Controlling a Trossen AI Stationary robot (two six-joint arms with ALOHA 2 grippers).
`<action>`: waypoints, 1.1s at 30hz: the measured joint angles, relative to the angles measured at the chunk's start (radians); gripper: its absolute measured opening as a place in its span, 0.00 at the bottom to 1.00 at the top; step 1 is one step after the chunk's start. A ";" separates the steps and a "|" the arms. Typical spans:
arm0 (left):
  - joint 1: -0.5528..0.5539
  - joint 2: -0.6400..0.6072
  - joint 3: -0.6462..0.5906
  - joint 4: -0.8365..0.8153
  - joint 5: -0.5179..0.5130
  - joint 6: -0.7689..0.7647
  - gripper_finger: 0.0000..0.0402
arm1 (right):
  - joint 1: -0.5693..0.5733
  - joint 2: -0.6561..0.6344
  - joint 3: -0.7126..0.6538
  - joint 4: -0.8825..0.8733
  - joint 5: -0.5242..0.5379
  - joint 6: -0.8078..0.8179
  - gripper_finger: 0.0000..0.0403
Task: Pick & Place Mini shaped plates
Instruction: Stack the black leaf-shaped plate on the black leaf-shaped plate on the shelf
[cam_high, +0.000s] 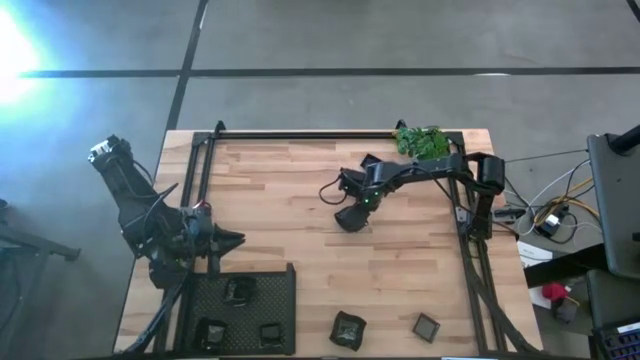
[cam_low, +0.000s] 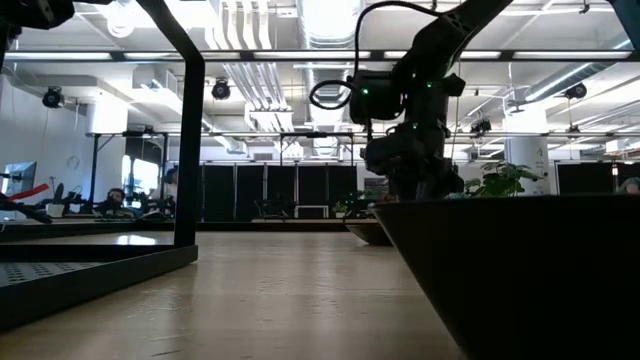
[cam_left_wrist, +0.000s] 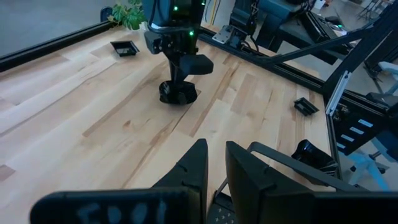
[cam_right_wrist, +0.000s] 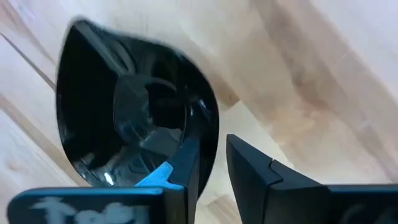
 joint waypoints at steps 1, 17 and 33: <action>0.000 0.000 0.000 0.000 0.000 0.000 0.12 | 0.000 0.000 -0.006 0.001 -0.004 -0.003 0.18; 0.000 0.000 0.000 0.000 0.000 0.000 0.12 | 0.006 -0.026 0.073 0.004 0.028 -0.026 0.02; 0.117 0.000 0.000 0.062 -0.003 0.303 0.12 | 0.068 -0.058 0.472 -0.015 0.127 -0.130 0.02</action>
